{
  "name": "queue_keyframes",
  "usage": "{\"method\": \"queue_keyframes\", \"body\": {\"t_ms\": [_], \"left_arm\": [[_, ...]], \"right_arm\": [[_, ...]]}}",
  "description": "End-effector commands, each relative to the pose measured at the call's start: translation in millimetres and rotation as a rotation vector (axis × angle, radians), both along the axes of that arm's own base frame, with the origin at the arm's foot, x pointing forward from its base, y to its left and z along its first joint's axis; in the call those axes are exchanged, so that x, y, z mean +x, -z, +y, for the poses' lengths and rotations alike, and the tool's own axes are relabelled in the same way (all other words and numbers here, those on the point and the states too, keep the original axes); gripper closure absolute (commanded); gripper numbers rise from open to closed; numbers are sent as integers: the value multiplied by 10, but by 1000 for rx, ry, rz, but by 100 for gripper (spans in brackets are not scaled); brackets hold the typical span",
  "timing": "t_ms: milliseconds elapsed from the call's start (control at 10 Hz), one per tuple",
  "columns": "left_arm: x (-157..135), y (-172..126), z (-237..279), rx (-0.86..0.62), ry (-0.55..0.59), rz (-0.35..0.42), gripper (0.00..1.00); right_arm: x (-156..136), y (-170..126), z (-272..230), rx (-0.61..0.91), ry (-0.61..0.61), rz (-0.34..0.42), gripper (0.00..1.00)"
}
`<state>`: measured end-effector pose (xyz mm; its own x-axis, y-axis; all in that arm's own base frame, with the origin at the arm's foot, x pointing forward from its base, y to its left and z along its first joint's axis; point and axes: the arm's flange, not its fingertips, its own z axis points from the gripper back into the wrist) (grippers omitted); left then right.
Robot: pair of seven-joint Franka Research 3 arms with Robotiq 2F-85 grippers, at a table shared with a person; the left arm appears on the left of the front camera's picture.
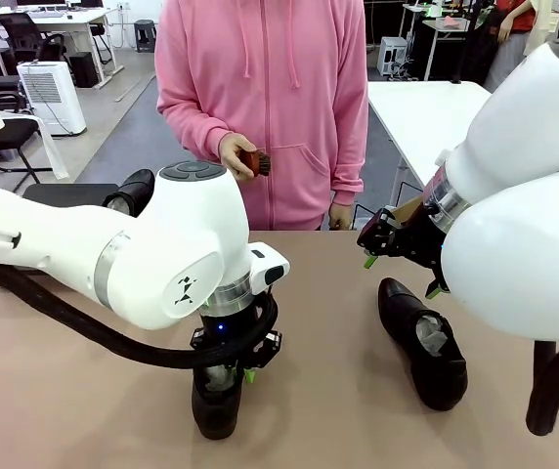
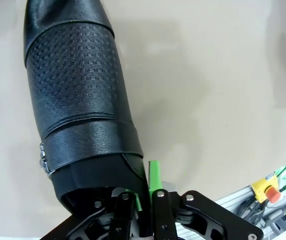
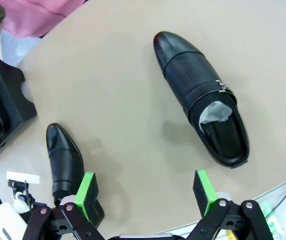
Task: Organize the shoes by placing them on the stand.
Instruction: Place the Shoe from the middle of the table onto the Shoes Stand.
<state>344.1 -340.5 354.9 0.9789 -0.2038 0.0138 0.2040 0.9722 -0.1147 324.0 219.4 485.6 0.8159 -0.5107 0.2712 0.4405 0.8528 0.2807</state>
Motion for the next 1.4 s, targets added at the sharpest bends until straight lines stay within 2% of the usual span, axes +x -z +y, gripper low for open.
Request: {"method": "queue_keyframes", "body": {"t_ms": [0,200,300,600,700,800,1000,1200,1300], "left_arm": [[44,-1,6,35,-3,0,100],[63,-18,50,31,-13,18,100],[30,-208,86,-13,-2,51,100],[-84,-1228,458,-156,5,-9,100],[-61,-1586,631,-206,33,-69,100],[95,-1911,907,-169,13,-261,100],[439,-2159,1400,-41,-84,-423,100],[773,-2224,1858,69,-99,-492,100],[969,-2211,2153,110,-143,-469,100]], "right_arm": [[52,-15,-5,15,-23,-5,0],[52,-15,-5,15,-23,-5,0],[52,-15,-5,15,-23,-5,0],[52,-15,-5,15,-23,-5,0],[52,-15,-5,15,-23,-5,0],[52,-15,-5,15,-23,-5,0],[52,-15,-5,15,-23,-5,0],[52,-15,-5,15,-23,-5,0],[52,-15,-5,15,-23,-5,0]]}}
